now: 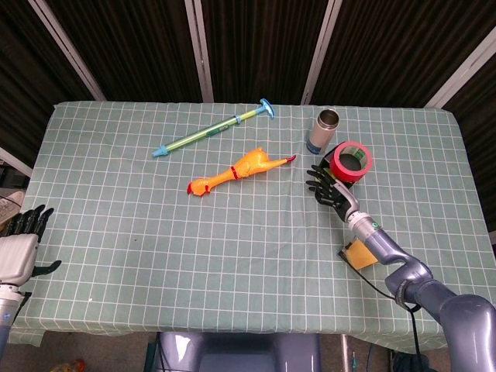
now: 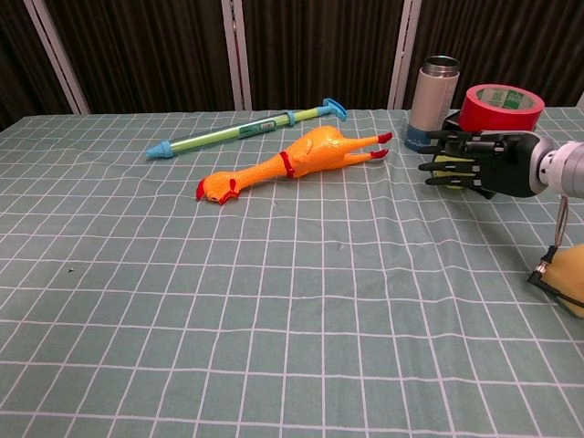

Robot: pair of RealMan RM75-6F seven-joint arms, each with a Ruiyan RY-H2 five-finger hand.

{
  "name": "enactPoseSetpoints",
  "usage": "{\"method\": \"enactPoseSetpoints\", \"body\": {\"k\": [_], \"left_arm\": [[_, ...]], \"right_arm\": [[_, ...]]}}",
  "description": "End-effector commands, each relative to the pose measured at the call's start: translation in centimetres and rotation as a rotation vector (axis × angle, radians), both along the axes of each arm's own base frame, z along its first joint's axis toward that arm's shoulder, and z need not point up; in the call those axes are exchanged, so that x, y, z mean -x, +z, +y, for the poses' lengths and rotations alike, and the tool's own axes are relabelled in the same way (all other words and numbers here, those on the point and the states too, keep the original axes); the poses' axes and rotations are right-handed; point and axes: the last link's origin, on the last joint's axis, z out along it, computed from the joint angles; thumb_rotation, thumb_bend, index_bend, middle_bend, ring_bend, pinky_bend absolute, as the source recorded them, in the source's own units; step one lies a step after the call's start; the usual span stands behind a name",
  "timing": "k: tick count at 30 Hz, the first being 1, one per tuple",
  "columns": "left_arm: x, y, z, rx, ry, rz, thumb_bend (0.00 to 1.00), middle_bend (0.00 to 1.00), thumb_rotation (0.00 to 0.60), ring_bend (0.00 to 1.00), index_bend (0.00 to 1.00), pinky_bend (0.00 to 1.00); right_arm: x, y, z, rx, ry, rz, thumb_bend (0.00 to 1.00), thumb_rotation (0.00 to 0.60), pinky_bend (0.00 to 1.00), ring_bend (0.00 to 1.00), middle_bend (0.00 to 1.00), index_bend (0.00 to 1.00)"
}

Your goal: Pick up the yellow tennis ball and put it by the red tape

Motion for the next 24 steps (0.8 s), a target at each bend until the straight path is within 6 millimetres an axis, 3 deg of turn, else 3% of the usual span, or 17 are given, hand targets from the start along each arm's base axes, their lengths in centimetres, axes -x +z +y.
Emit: {"method": "enactPoseSetpoints", "body": {"k": [1,13,24], "left_arm": [[0.0,-0.1,0.0,0.001,-0.001,0.002,0.13,0.0,0.6,0.0,0.0,0.0],[0.0,-0.3,0.1,0.01,0.004,0.01,0.13,0.0,0.6,0.0,0.0,0.0],[0.1,-0.4,0.2,0.01,0.017,0.016,0.13,0.0,0.6,0.0,0.0,0.0]], "right_arm": [[0.0,0.3,-0.4,0.01,0.014,-0.001,0.73,0.6,0.01,0.12,0.07,0.0],[0.7,1.3,-0.8,0.034,0.099,0.057,0.73,0.6,0.0,0.07,0.07,0.0],[1.8,0.8,-0.4,0.014,0.233,0.254,0.73,0.6,0.0,0.07,0.07,0.0]]}}
